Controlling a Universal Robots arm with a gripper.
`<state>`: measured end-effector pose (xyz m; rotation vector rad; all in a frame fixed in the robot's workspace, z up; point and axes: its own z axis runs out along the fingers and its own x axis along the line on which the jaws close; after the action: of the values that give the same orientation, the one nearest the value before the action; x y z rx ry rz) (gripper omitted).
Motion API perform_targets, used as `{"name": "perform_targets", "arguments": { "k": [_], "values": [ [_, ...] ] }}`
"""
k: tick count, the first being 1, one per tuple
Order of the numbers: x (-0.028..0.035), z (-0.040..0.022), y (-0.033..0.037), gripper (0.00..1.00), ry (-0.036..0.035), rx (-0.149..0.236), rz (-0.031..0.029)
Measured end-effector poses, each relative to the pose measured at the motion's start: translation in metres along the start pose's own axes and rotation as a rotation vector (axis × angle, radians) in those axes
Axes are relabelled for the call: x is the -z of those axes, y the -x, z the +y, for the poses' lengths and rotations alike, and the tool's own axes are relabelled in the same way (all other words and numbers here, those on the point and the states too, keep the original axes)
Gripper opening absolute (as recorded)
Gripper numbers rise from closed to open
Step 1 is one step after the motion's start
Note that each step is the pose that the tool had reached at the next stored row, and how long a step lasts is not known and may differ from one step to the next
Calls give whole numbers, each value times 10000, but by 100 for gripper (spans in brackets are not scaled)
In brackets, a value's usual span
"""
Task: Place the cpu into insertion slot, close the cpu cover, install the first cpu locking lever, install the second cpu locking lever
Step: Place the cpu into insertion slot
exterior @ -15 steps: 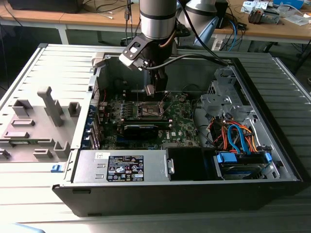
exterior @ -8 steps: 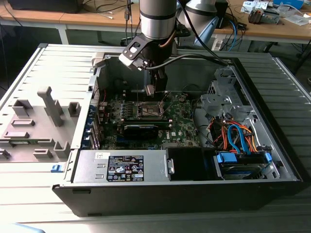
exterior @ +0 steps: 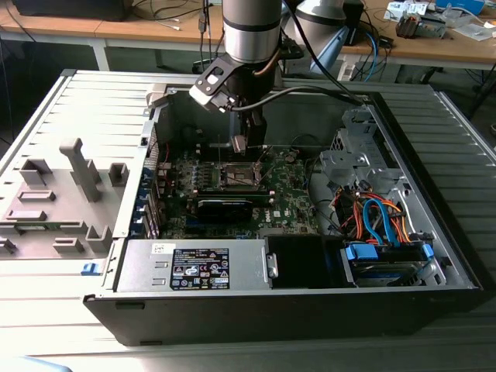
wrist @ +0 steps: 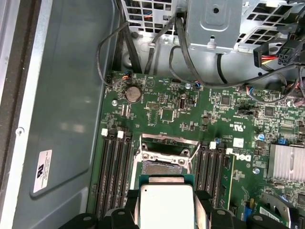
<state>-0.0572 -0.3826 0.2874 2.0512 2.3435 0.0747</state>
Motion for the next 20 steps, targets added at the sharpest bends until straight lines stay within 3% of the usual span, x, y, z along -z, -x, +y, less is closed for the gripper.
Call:
{"name": "perform_targets", "arguments": {
  "k": [20],
  "values": [
    [-3, 0, 0, 55, 4, -269, -14]
  ]
}}
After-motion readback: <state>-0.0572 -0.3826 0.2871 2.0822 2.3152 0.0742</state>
